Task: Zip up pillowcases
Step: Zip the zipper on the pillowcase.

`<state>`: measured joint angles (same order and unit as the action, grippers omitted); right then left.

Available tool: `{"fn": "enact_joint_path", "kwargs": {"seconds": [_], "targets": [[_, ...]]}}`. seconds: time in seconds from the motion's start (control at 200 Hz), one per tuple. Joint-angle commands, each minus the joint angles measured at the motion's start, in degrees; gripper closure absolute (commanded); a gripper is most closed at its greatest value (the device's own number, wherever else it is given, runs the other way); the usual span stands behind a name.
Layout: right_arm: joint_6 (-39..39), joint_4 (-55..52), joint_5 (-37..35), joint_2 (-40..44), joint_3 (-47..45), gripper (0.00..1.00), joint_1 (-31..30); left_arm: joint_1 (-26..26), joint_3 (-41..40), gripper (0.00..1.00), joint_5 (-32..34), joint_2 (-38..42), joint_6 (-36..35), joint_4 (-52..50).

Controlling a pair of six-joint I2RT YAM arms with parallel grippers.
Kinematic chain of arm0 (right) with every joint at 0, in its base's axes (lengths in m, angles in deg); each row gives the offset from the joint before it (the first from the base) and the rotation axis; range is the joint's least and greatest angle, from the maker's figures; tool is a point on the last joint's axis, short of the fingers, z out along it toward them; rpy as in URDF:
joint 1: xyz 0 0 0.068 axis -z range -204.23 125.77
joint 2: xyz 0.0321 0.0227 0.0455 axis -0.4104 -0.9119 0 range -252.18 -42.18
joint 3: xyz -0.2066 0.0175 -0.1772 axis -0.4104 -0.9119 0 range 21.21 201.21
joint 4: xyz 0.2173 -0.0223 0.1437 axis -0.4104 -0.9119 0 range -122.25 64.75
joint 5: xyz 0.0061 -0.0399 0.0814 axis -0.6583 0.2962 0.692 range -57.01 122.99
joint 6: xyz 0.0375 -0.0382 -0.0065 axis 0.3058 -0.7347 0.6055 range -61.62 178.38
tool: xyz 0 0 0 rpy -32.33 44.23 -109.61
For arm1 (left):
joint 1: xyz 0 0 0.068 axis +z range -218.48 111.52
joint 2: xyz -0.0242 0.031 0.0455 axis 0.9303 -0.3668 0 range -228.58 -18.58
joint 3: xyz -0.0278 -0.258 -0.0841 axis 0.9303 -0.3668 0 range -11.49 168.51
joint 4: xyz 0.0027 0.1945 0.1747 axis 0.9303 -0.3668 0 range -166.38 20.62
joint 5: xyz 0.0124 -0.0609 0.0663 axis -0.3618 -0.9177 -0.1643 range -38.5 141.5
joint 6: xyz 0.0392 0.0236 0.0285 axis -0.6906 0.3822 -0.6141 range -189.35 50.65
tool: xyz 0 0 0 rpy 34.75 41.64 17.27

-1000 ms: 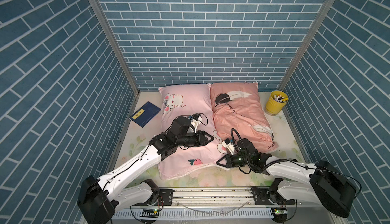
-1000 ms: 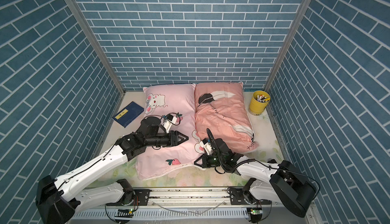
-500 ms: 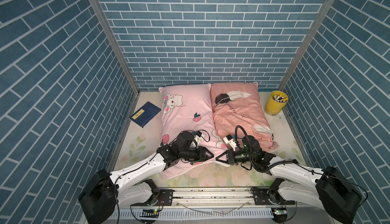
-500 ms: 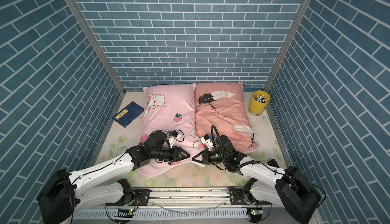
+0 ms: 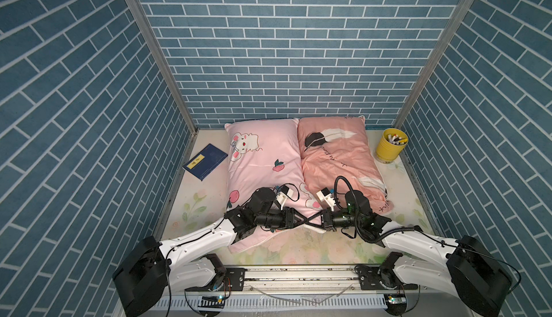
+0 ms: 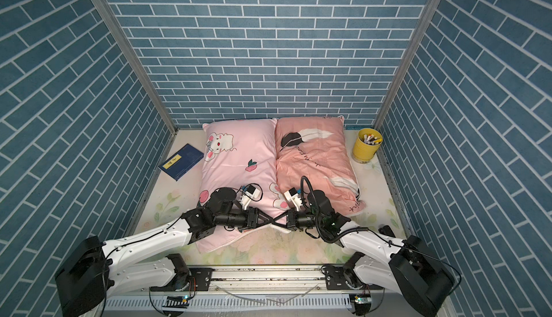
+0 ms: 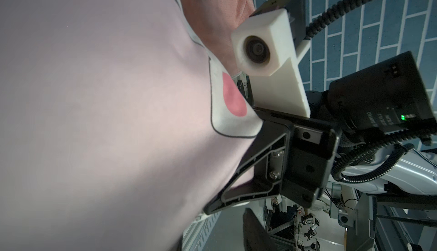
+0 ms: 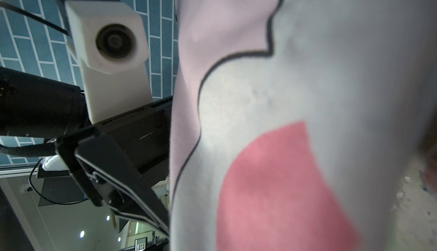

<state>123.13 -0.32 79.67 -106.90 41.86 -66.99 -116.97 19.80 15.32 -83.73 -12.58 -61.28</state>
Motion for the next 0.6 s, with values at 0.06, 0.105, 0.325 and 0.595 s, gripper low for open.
{"fn": "enact_joint_path", "kwargs": {"seconds": [0.06, 0.105, 0.325, 0.595], "targets": [[1.61, 3.76, 1.88, 1.01, 0.33, 1.0, 0.6, -0.64, -1.23, 0.58, -1.19, -1.17, 1.07, 2.26], [1.81, 3.94, 1.98, 1.17, 0.35, 1.0, 0.73, -0.77, -1.23, 0.58, -1.26, -1.88, 1.12, 2.86], [2.12, 3.98, 2.03, 2.06, 0.32, 1.0, 0.7, -0.93, -0.71, 0.58, -0.13, -3.88, 1.14, 3.76], [0.42, 1.51, 1.74, 0.96, 0.58, 1.0, 0.66, -0.93, -1.15, 0.59, 1.45, -3.35, 2.25, 5.23]]}}
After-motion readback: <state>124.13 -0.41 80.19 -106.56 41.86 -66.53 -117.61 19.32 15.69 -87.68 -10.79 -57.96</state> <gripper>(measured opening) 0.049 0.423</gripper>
